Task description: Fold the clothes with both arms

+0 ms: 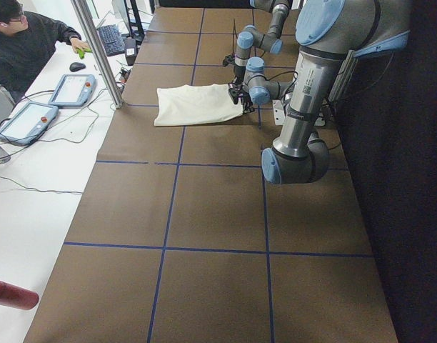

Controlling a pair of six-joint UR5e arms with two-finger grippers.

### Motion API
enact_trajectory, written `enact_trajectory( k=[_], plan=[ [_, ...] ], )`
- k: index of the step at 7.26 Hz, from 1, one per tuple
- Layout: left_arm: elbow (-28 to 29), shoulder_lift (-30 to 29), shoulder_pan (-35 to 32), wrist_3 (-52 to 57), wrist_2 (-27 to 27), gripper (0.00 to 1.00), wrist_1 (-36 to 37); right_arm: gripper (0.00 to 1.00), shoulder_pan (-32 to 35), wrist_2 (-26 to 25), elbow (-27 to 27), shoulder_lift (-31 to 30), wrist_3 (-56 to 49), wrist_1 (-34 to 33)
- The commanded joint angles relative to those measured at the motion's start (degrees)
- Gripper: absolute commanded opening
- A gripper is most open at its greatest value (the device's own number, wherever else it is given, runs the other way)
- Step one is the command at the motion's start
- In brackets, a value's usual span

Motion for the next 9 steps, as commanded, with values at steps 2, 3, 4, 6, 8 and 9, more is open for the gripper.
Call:
enact_trajectory(
  k=[2, 3, 4, 6, 8, 9],
  plan=[
    [-1.30, 0.23, -0.09, 0.09, -0.09, 0.00, 0.09, 0.00, 0.47, 0.80, 1.47, 0.23, -0.02, 0.51],
    [-4.62, 1.71, 0.00, 0.09, 0.00, 0.00, 1.13, 0.00, 0.73, 0.97, 4.70, -0.64, -0.02, 0.60],
    [-9.79, 3.55, 0.70, 0.09, 0.09, 0.00, 3.23, 0.00, 0.13, 2.54, 8.56, -1.96, -0.10, 0.51],
    [-17.19, 3.83, 6.29, 0.00, 0.26, 0.00, 9.02, 0.00, -3.90, 6.24, 16.12, -5.99, -0.19, 0.60],
    [-17.92, 3.48, 7.47, 0.00, 0.00, 0.00, 9.14, 0.00, -4.89, 6.77, 15.91, -6.10, -0.28, 4.09],
    [-17.66, 3.13, 6.95, 0.00, 0.00, 0.00, 9.14, 0.00, -2.80, 6.43, 12.41, -4.97, -2.11, 6.29]
  ],
)
